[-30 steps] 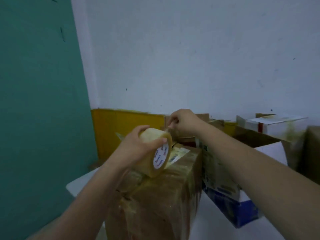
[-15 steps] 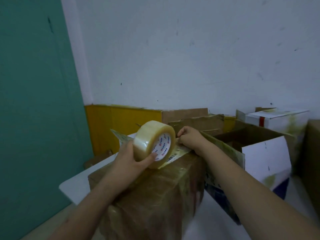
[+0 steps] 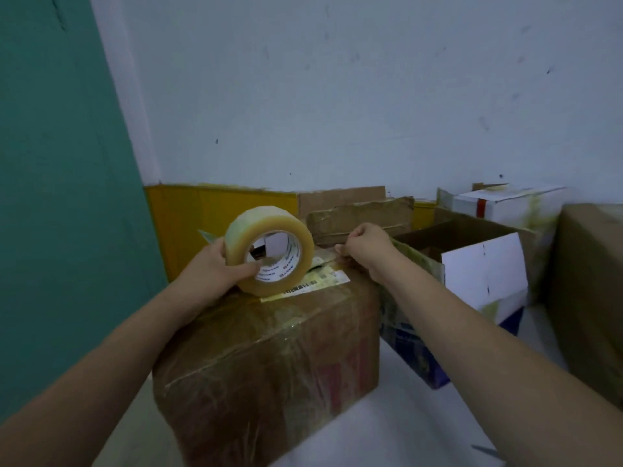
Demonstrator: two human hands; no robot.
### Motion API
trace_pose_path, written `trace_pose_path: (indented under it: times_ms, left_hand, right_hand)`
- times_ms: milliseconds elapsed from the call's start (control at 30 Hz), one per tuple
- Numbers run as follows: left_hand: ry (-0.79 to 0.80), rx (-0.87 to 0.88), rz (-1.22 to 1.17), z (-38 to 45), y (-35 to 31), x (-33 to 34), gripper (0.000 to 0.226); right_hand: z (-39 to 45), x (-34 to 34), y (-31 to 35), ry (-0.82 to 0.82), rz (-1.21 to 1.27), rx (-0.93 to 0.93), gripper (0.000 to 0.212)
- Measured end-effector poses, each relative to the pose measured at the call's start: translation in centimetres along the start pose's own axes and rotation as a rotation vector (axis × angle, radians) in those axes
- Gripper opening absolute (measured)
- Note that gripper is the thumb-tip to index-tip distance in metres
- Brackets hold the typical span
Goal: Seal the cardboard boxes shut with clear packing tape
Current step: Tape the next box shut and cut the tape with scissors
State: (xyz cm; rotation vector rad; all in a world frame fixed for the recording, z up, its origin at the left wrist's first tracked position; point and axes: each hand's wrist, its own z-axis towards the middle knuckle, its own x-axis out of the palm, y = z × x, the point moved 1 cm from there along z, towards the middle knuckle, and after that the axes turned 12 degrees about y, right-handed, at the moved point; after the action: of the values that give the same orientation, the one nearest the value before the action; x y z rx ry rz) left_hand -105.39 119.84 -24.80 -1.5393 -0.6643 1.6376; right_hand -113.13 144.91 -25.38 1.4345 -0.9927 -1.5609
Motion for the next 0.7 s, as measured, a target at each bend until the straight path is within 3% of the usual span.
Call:
trace_pose_path:
  times_ms: [133, 300, 500, 700]
  left_hand:
    - [-0.215, 0.094, -0.094, -0.5, 0.5, -0.1, 0.027]
    - [-0.374, 0.178, 0.056, -0.9, 0.6, 0.0, 0.031]
    - [-0.376, 0.334, 0.206, -1.3, 0.3, 0.3, 0.041]
    - [-0.39, 0.363, 0.213, -1.5, 0.1, 0.5, 0.041]
  right_hand:
    - [0.5, -1.0, 0.1, -0.103, -0.164, -0.079, 0.023]
    - [1.4, -0.1, 1.0, -0.01, -0.497, -0.082, 0.005]
    - [1.8, -1.5, 2.0, 0.134, -0.637, -0.048, 0.02]
    - [1.7, -0.2, 0.8, 0.21, -0.855, -0.04, 0.028]
